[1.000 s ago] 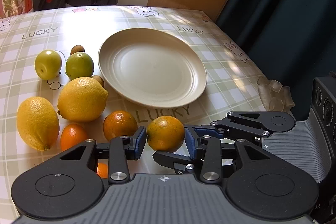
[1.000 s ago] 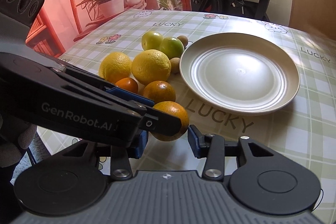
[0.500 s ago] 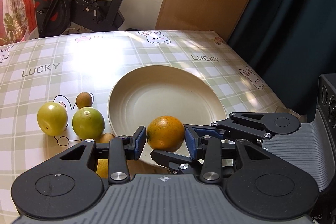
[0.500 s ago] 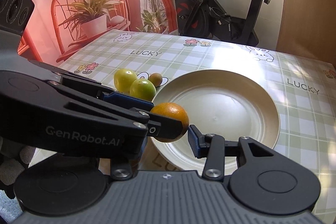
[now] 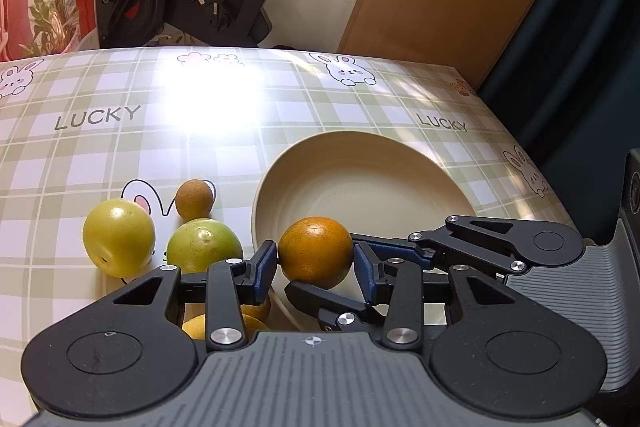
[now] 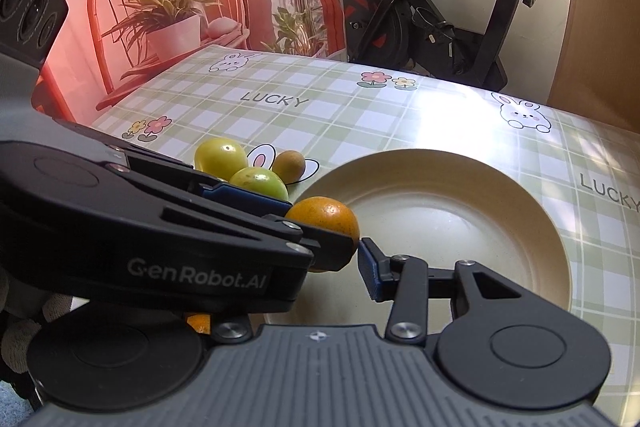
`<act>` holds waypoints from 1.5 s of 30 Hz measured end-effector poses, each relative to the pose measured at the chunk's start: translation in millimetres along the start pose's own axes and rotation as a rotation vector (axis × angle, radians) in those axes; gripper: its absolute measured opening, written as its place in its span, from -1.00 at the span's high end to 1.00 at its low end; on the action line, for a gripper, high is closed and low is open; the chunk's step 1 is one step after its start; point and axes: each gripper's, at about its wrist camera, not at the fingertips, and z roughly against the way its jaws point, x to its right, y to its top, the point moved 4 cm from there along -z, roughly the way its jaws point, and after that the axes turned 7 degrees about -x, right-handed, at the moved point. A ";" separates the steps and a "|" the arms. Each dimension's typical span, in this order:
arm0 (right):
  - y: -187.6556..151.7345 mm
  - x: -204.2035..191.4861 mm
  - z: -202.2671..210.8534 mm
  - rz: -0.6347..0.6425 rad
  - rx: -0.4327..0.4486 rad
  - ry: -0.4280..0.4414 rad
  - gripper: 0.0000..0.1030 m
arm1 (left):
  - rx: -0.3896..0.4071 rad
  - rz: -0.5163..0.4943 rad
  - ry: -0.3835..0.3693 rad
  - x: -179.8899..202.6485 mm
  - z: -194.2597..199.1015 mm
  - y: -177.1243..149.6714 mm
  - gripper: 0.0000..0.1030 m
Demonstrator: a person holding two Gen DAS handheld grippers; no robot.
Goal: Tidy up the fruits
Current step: 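Carry the orange onto the white plate and open the left gripper, then reach the left gripper to a second orange and grasp it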
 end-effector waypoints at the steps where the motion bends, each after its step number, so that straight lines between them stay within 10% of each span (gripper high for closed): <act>1: 1.5 -0.2 -2.4 0.002 -0.002 0.000 0.14 | 0.001 -0.003 0.005 0.0 -0.3 0.4 0.14; 27: 9.2 8.1 0.2 -0.076 0.056 -0.040 0.05 | 0.158 -0.094 0.068 10.3 43.3 1.9 0.10; 45: -39.3 -37.0 47.3 -0.035 0.134 -0.044 0.05 | 0.187 0.050 0.063 -6.7 92.6 -56.5 0.10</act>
